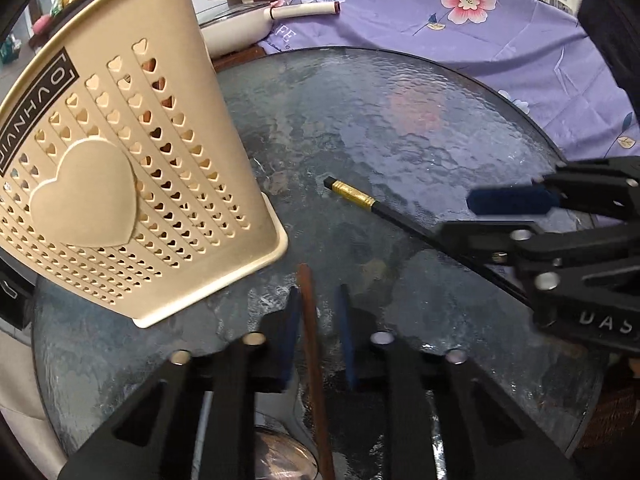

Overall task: Organize utensils
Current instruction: 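Grasp a wooden chopstick with the left tool while the right tool grasps a black chopstick, then lift both chopsticks, lower them into the cream holder and open both tools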

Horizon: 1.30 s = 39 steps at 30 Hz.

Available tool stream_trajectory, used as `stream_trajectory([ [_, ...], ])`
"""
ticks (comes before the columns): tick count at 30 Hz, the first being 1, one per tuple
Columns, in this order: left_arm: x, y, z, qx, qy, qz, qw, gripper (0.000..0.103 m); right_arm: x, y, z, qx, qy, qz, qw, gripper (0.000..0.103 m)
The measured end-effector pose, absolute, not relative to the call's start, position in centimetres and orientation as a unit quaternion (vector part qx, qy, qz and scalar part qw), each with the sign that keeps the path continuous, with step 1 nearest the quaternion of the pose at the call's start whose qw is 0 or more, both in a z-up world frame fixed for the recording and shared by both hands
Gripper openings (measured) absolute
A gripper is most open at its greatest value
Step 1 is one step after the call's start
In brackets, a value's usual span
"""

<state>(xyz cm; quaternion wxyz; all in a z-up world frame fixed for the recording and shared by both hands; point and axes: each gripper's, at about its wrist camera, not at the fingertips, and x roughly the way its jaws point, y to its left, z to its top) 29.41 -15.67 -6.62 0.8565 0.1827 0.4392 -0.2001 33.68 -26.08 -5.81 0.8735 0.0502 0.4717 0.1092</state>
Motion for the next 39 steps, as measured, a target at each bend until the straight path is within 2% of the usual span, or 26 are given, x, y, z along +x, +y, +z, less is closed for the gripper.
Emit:
stream_trajectory([
  [3,29.4,-15.6,-6.7,0.17,0.443,-0.2,0.857,0.007,35.0,-25.4,-6.0,0.037,0.472,0.111,0.874,0.04],
  [11,29.4,-14.2,-5.9,0.121,0.444,-0.208,0.863,0.007,37.9,-23.1,-6.9,0.002,0.485,0.119,0.866,0.027],
  [15,28.9,-13.4,-4.7,0.109,0.434,-0.214,0.868,0.007,38.9,-22.2,-6.9,-0.031,0.484,0.122,0.866,0.017],
  [20,28.5,-12.3,-3.0,0.091,0.42,-0.217,0.876,0.007,39.1,-21.1,-7.0,-0.07,0.481,0.126,0.865,0.008],
  [29,27.6,-10.9,-1.2,0.08,0.407,-0.214,0.884,0.007,37.8,-21.0,-6.5,-0.06,0.472,0.126,0.87,0.007],
  [39,26.0,-7.6,2.0,0.047,0.37,-0.205,0.905,0.007,33.7,-23.9,-0.5,0.035,0.391,0.174,0.903,0.007],
])
